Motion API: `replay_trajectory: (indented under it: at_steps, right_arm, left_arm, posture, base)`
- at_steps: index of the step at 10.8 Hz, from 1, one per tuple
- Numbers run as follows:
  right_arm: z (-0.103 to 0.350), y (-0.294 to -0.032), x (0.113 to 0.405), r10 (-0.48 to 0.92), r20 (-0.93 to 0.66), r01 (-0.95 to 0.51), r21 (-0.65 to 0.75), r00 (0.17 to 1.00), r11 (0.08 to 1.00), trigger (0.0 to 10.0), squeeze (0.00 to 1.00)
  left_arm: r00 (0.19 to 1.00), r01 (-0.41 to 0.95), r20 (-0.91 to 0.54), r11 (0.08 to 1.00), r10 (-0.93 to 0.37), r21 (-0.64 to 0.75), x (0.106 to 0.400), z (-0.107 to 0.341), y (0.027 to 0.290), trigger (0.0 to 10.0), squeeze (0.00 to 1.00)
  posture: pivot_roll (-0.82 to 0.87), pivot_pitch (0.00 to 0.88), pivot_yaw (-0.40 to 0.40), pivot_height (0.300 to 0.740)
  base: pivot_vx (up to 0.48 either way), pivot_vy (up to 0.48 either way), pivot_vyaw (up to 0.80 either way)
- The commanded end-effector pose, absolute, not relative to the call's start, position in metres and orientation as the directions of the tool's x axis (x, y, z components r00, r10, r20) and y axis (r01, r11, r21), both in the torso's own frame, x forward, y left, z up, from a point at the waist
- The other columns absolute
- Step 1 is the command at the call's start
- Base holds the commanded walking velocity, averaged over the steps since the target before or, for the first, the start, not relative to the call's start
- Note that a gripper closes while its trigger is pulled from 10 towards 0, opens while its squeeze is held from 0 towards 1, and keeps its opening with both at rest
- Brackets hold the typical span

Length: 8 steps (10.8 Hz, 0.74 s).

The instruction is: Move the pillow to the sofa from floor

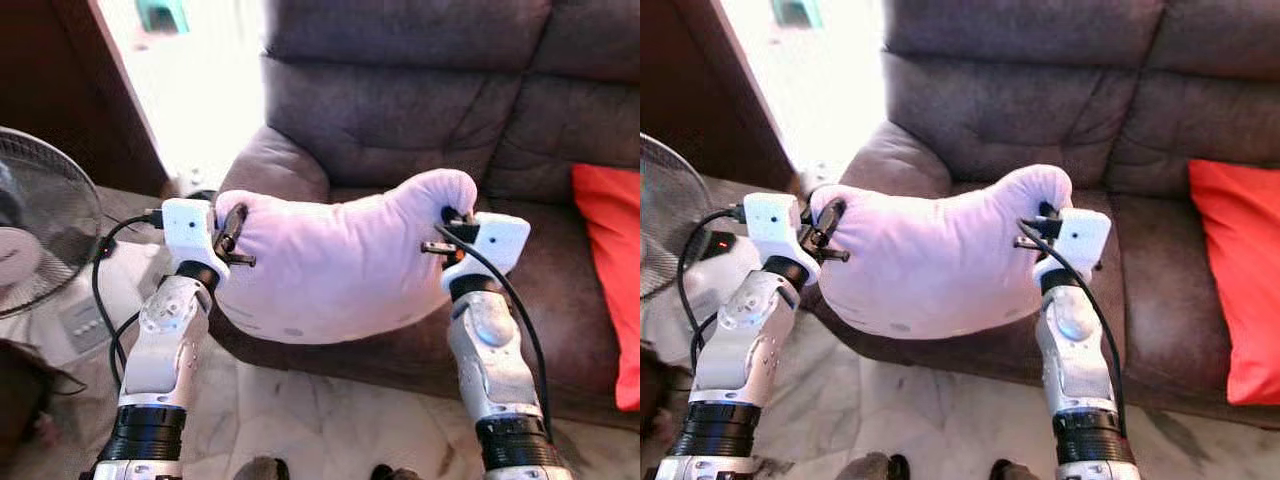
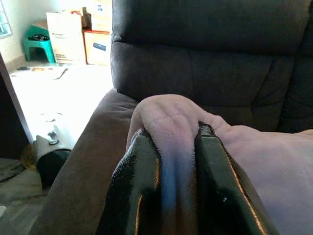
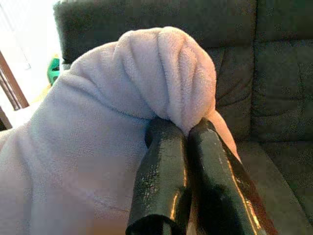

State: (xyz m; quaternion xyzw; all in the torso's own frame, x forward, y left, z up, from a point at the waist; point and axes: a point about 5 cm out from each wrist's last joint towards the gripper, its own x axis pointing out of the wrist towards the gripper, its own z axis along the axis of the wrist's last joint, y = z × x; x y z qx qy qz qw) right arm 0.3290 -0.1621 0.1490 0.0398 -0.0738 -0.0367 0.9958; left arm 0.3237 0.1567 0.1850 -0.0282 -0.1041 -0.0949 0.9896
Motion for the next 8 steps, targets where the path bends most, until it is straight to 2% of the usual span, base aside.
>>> replay_trajectory:
  at_steps: [1, 3, 5, 6, 7, 8]
  right_arm:
    - [0.1553, -0.1550, 0.3293, -0.050, 0.168, 0.037, 0.082, 0.984, 0.996, 10.0, 0.00]
    - [0.1572, -0.1540, 0.3295, -0.039, 0.179, 0.027, 0.073, 0.983, 0.997, 10.0, 0.00]
    - [0.1593, -0.1576, 0.3309, -0.065, 0.182, 0.050, 0.085, 0.981, 0.995, 10.0, 0.00]
    - [0.1599, -0.1612, 0.3323, -0.085, 0.179, 0.067, 0.105, 0.980, 0.992, 10.0, 0.00]
    - [0.1625, -0.1612, 0.3317, -0.075, 0.196, 0.062, 0.070, 0.978, 0.996, 10.0, 0.00]
    - [0.1631, -0.1599, 0.3310, -0.066, 0.199, 0.055, 0.058, 0.978, 0.997, 10.0, 0.00]
  left_arm:
    - [0.932, 0.220, 0.299, 0.975, -0.204, -0.020, 0.3210, 0.2049, 0.1522, 10.0, 0.00]
    - [0.932, 0.224, 0.297, 0.974, -0.208, -0.021, 0.3210, 0.2040, 0.1512, 10.0, 0.00]
    - [0.935, 0.220, 0.290, 0.975, -0.206, -0.014, 0.3210, 0.2022, 0.1517, 10.0, 0.00]
    - [0.935, 0.220, 0.286, 0.975, -0.208, -0.011, 0.3212, 0.2016, 0.1515, 10.0, 0.00]
    - [0.936, 0.217, 0.286, 0.976, -0.205, -0.011, 0.3218, 0.2018, 0.1517, 10.0, 0.00]
    - [0.937, 0.214, 0.286, 0.977, -0.201, -0.011, 0.3221, 0.2021, 0.1524, 10.0, 0.00]
  posture:
    - [0.15, 0.163, 0.047, 0.740]
    - [0.15, 0.157, 0.045, 0.740]
    - [0.15, 0.153, 0.044, 0.740]
    - [0.15, 0.154, 0.044, 0.740]
    - [0.15, 0.155, 0.043, 0.740]
    - [0.15, 0.159, 0.043, 0.740]
  base:
    - [0.000, 0.000, 0.00]
    - [0.000, 0.000, 0.00]
    - [0.262, 0.000, 0.00]
    - [0.274, 0.000, -0.80]
    - [0.274, 0.000, -0.43]
    - [0.277, 0.000, 0.00]
